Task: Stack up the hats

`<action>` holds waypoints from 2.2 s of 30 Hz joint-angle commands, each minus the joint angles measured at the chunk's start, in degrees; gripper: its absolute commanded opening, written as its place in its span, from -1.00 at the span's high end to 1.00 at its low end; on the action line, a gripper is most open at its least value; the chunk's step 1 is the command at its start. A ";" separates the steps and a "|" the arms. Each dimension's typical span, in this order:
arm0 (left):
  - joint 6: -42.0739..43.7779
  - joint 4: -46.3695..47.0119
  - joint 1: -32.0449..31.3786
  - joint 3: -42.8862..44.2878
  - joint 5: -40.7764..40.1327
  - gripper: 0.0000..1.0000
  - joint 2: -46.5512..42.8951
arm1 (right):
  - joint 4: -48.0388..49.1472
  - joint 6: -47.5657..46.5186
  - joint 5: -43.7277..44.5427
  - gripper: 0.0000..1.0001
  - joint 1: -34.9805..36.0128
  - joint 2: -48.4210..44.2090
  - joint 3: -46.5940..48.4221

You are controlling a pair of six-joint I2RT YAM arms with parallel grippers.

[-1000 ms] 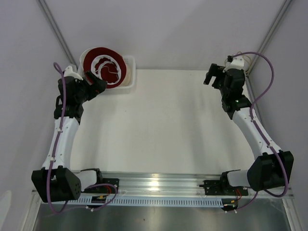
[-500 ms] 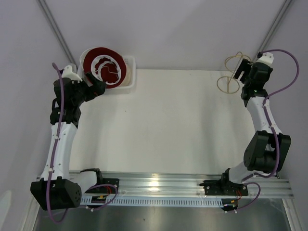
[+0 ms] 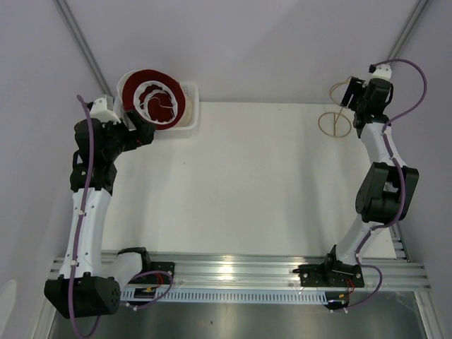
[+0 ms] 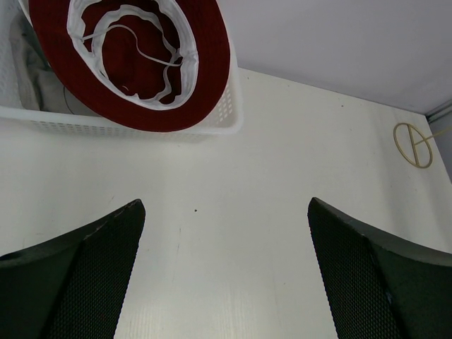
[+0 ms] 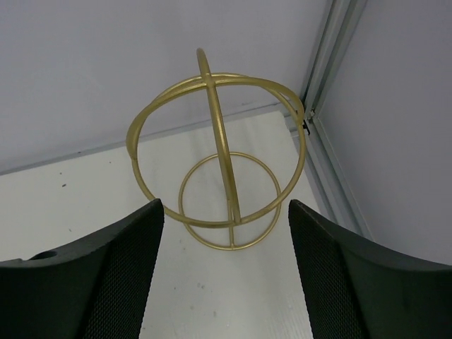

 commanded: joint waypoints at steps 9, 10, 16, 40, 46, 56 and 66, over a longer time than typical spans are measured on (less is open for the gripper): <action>2.09 1.11 0.22 -0.64 2.60 -0.99 -0.56 | -2.80 -4.36 -4.21 -0.16 -0.77 8.38 11.77; 2.09 1.11 0.22 -0.47 2.60 -0.99 -0.65 | -2.80 -4.53 -4.39 -0.12 -0.77 9.52 12.39; 2.62 2.60 0.22 -2.05 1.63 -0.99 -2.49 | -7.80 -5.94 -4.04 -0.10 -0.86 14.09 19.59; 1.04 4.01 0.31 -4.15 0.58 -0.99 -6.89 | -14.30 0.30 -24.00 1.00 22.30 -12.60 -9.04; -0.46 3.75 0.31 -3.81 3.39 -0.99 -5.75 | -18.17 1.09 -22.24 1.00 36.12 -21.57 -18.26; -1.43 3.75 0.31 -3.81 5.32 -0.99 -6.01 | -25.38 2.94 -18.36 1.00 50.28 -34.32 -26.88; -1.86 4.28 0.31 -4.34 5.41 -0.99 -5.48 | -33.46 2.06 -17.57 -0.39 53.02 -38.89 -25.95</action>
